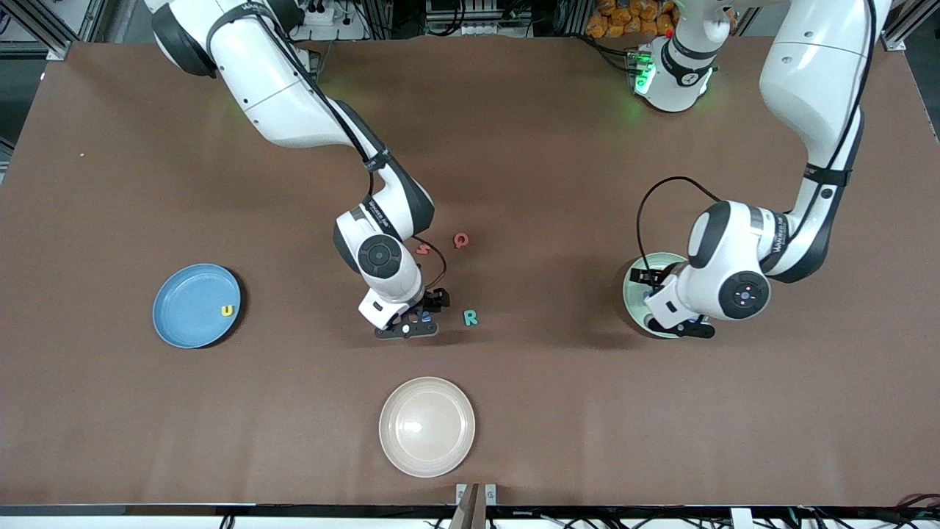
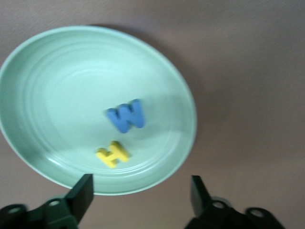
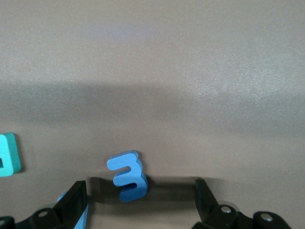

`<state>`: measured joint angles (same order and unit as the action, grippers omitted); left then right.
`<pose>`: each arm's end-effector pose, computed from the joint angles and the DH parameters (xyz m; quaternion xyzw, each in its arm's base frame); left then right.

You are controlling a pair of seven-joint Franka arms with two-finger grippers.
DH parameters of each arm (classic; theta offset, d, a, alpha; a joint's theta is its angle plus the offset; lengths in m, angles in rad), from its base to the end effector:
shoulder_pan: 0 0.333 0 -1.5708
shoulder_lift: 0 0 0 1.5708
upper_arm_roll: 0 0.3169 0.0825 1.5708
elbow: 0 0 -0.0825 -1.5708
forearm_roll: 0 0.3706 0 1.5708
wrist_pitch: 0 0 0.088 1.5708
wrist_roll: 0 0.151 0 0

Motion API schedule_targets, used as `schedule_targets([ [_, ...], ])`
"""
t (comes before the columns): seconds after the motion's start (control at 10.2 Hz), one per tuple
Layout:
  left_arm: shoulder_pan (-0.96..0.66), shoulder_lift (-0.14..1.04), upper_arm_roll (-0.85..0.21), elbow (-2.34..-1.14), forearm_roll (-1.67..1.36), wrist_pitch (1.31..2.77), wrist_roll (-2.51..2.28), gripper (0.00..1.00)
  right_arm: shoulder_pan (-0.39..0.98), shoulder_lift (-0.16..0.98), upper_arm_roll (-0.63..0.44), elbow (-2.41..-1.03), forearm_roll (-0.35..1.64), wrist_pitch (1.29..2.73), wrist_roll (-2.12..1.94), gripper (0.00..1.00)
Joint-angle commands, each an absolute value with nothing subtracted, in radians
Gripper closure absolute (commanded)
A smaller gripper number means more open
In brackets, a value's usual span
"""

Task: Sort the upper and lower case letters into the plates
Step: 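Grasp the m with the right gripper while the left gripper grasps teal letter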

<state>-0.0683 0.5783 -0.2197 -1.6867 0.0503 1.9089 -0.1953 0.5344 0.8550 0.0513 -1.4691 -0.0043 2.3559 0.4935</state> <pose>0.5896 -0.1613 0.2144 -0.9833 0.0510 0.1745 0.0020 0.5970 0.3898 0.1379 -0.9990 -0.0384 -0.0050 0.0236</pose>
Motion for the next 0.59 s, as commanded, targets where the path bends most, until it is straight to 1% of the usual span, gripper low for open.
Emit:
schedule_targets([
  [0.0,-0.171,0.583,-0.215,-1.634,0.035,1.916,-0.433,0.00,0.548,0.879,0.044,-1.443,-0.025,2.355,0.518,0.00],
  [0.1,-0.184,0.598,-0.216,-1.623,0.013,1.954,-0.481,0.00,0.548,0.879,0.044,-1.443,-0.025,2.355,0.518,0.00],
  [0.29,-0.187,0.643,-0.213,-1.612,-0.148,2.069,-0.506,0.00,0.554,0.879,0.043,-1.443,-0.026,2.355,0.517,0.00],
  [0.49,-0.219,0.664,-0.213,-1.583,-0.160,2.091,-0.605,0.00,0.557,0.879,0.041,-1.445,-0.038,2.355,0.518,0.00],
])
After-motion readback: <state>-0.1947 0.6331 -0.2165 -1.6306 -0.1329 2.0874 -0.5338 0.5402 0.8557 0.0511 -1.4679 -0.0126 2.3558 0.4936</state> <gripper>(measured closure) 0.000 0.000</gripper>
